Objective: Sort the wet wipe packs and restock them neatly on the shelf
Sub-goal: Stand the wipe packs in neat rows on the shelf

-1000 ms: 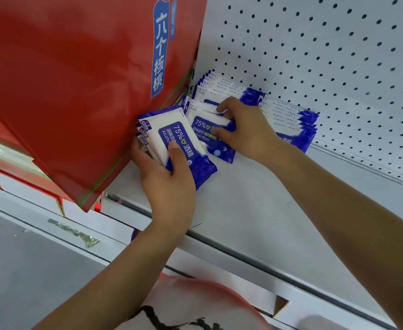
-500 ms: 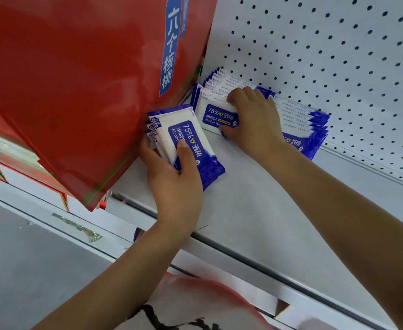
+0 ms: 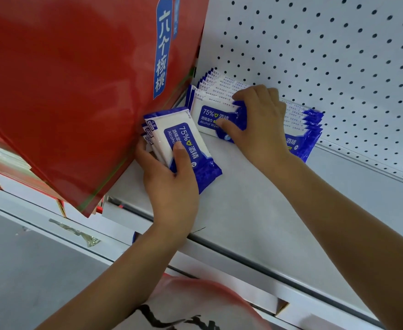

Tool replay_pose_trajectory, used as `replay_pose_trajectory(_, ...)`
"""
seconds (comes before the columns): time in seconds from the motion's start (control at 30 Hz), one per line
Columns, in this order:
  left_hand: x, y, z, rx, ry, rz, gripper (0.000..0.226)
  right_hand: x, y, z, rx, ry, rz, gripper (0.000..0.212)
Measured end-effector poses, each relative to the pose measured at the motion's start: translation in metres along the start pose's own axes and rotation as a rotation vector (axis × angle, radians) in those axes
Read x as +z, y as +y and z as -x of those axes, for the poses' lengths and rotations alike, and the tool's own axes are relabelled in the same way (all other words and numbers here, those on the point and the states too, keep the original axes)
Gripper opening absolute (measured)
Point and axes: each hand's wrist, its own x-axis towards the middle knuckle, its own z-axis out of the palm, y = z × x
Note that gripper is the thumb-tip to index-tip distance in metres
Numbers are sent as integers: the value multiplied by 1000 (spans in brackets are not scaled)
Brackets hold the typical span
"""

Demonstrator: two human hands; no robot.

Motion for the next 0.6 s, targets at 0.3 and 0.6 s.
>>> replay_pose_trajectory(0.3, -2, 2, -1, 3, -109, 40, 45, -35, -30, 58, 436, -500, -799, 29)
replay_pose_trajectory(0.6, -4, -5, -4, 50, -145, -66, 41, -51, 8, 69, 551, -282, -781, 16)
